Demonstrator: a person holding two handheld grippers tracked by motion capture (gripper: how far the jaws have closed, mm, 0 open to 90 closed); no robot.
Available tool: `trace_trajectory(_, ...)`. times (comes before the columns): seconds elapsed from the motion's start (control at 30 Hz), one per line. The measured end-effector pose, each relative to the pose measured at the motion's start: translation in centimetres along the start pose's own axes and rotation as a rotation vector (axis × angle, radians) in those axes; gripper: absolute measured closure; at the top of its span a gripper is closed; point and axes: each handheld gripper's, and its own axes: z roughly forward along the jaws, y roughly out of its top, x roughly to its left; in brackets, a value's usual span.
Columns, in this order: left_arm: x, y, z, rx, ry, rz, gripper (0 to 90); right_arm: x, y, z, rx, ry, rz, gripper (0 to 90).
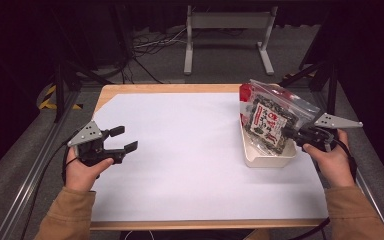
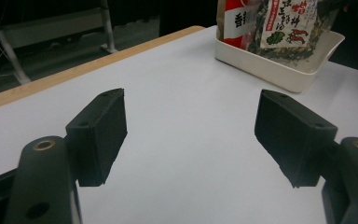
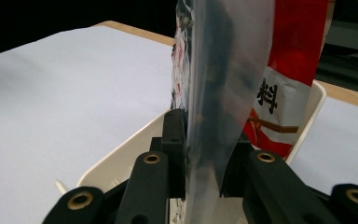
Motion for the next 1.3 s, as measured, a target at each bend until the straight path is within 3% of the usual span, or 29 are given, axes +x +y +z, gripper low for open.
trace_trajectory(0.3,0.0,-0.5,0.0,0.017,-0.001,-0.005,25.7,0.3,0.2,0.0,-0.073,-0.016,0.003,72.8)
trace_trajectory(0.53,-0.1,-1.1,-0.4,0.031,0.0,-0.014,25.3,0.2,-0.1,-1.0,-0.112,-0.03,0.039,52.6)
trace_trajectory(0.67,-0.4,-1.2,-0.5,0.034,-0.004,-0.003,25.0,0.4,-0.3,-1.7,-0.127,-0.039,0.04,49.4)
trace_trajectory(1.0,-1.1,-2.6,-1.3,0.036,-0.017,0.016,24.7,2.9,-1.1,-4.1,-0.131,-0.02,0.019,44.9)
trace_trajectory(1.3,-1.7,-3.8,-2.0,0.013,-0.038,0.002,23.9,5.5,-2.2,-3.9,-0.129,0.04,0.019,43.9)
